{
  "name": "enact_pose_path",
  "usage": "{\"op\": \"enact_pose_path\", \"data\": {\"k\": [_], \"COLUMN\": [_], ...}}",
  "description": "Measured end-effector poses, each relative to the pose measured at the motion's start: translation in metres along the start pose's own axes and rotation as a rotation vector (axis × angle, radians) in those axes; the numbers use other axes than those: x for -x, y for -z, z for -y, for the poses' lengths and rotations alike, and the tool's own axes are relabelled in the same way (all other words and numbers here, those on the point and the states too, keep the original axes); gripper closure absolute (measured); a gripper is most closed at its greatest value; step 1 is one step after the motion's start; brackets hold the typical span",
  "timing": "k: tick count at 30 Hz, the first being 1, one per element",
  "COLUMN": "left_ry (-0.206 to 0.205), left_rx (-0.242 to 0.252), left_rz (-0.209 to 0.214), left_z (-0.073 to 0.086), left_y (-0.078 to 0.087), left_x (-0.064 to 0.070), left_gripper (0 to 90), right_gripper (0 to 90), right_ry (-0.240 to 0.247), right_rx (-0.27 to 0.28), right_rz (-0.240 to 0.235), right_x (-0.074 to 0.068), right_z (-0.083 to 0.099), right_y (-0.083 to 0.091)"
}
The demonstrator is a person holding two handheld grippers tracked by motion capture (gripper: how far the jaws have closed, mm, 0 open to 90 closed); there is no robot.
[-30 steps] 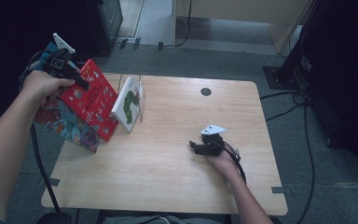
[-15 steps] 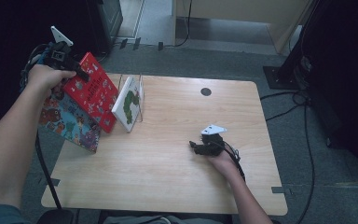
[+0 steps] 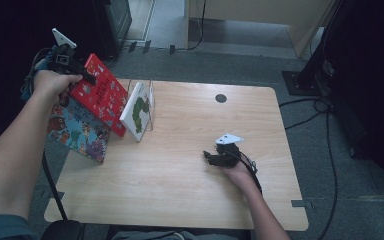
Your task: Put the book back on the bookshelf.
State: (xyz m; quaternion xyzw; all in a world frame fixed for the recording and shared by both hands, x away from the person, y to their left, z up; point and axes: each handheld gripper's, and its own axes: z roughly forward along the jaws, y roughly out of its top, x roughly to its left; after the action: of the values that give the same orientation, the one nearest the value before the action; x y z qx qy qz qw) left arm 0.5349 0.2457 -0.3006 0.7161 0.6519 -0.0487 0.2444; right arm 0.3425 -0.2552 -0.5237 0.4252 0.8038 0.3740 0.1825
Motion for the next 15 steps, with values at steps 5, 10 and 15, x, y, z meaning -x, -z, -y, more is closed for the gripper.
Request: {"op": "enact_pose_path", "data": {"k": [5,10,15], "left_ry": [-0.010,-0.009,-0.013], "left_rx": [-0.004,0.004,0.009], "left_rz": [-0.018,-0.018,-0.012], "left_z": [0.000,0.000,0.000], "left_y": [0.001,0.007,0.013], "left_x": [0.003,0.003,0.003], "left_gripper": [78.0,70.4,62.6], "right_gripper": [32.3,32.3,32.3], "right_ry": [0.000,-0.001,-0.001], "right_rx": [0.000,0.000,0.000], "right_rz": [0.000,0.000,0.001], "right_x": [0.000,0.000,0.000], "right_z": [0.000,0.000,0.000], "right_y": [0.000,0.000,0.000]}}
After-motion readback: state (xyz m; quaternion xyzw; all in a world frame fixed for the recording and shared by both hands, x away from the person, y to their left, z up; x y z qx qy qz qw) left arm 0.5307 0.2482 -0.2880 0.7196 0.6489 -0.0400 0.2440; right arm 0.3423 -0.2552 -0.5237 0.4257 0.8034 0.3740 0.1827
